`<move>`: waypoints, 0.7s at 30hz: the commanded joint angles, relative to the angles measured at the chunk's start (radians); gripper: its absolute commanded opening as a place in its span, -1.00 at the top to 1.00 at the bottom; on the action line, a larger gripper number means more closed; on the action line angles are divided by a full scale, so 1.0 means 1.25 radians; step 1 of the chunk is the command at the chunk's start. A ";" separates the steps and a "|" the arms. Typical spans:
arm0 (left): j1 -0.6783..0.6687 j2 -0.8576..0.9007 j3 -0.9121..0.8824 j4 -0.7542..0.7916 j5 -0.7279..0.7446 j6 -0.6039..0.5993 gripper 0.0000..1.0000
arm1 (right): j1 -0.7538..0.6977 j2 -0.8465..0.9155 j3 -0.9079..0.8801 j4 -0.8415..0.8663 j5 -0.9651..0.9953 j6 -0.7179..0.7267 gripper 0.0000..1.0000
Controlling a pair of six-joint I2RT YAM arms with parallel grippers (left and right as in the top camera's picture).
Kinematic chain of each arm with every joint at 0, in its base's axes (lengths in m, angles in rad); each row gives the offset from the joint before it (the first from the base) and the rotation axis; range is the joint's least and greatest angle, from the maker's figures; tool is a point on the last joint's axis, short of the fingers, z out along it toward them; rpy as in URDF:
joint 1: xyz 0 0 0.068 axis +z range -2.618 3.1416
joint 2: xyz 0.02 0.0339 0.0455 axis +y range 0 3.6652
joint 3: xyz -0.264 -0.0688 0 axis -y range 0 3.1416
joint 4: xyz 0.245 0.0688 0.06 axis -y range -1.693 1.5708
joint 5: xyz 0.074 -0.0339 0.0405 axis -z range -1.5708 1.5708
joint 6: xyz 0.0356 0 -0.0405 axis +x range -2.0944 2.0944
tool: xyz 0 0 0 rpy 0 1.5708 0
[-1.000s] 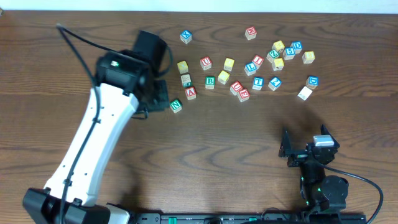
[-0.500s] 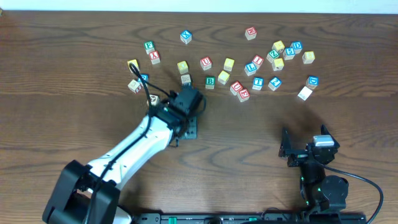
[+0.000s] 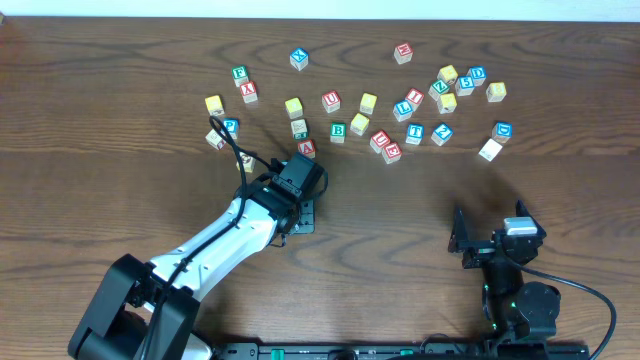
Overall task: Spell out ROBOT
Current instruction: 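Carry the green R block toward the open table area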
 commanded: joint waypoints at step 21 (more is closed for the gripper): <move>0.000 -0.002 -0.056 0.085 -0.045 -0.010 0.84 | -0.004 -0.004 -0.001 -0.003 0.001 0.005 -0.99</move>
